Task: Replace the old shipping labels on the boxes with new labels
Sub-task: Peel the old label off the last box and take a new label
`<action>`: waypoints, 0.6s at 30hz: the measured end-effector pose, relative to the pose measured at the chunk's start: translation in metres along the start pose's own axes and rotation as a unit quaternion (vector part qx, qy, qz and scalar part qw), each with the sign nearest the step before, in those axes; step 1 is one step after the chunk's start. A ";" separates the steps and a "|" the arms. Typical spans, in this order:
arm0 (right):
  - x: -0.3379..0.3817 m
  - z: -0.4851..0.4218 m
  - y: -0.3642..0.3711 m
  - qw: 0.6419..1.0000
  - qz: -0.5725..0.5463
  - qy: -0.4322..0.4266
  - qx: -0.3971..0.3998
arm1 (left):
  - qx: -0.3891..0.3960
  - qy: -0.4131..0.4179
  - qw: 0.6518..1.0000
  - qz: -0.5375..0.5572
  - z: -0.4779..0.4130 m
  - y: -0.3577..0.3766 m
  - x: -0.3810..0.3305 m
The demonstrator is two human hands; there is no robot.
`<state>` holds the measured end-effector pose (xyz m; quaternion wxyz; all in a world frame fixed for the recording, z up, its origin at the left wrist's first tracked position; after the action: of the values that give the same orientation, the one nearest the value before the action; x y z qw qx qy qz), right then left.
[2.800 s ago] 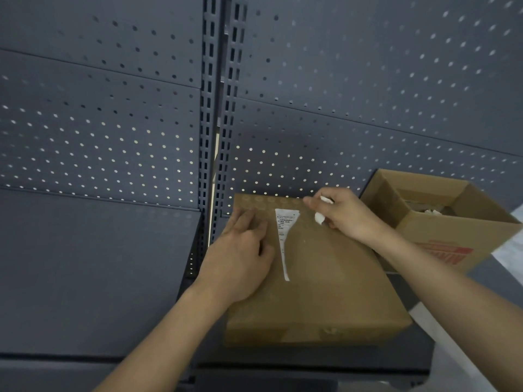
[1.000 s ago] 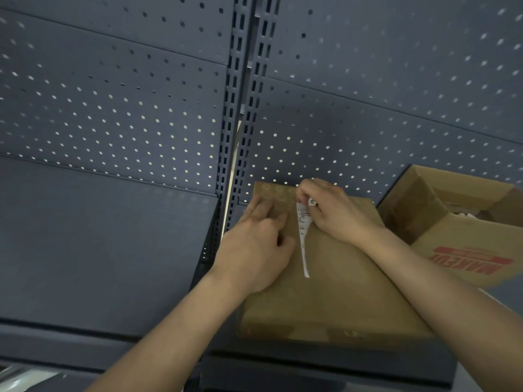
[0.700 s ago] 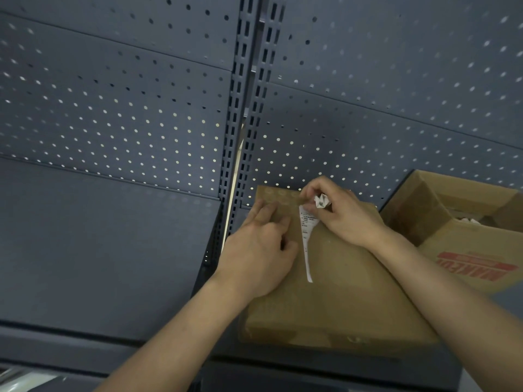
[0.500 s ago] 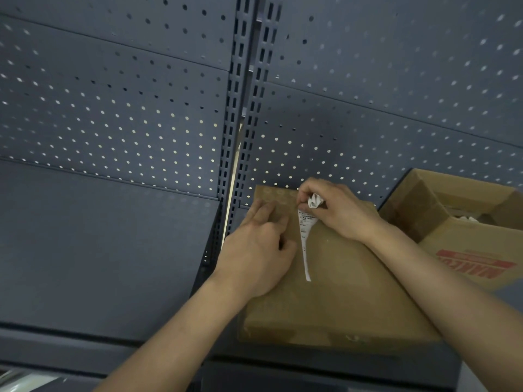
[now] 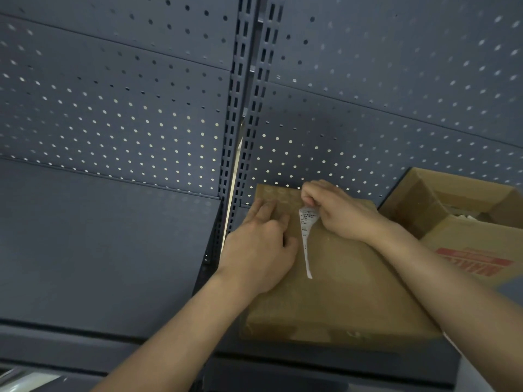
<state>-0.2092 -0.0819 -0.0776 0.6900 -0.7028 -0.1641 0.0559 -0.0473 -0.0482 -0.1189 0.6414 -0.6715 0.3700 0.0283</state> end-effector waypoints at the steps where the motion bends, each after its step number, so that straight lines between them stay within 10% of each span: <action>1: -0.001 0.001 0.000 1.000 -0.008 -0.004 0.000 | 0.001 -0.001 1.000 -0.001 0.000 0.000 0.000; 9: -0.014 0.002 0.003 0.987 -0.156 -0.015 -0.036 | -0.001 0.003 1.000 -0.001 0.000 0.000 0.000; 18: -0.023 0.005 0.008 0.996 -0.062 -0.013 -0.056 | -0.005 0.010 1.000 0.003 -0.001 0.001 0.001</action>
<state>-0.2310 -0.0845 -0.0890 0.6492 -0.7282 -0.2194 0.0133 -0.0477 -0.0489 -0.1202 0.6340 -0.6740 0.3783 0.0254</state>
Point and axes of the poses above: each hand's wrist, its own z-axis away from the middle knuckle, its own y-axis out of the palm, x = y × z, the point moved 4 cm from there along -z, towards the middle knuckle, and after that the axes turned 2 degrees about y, right-handed, at the moved point
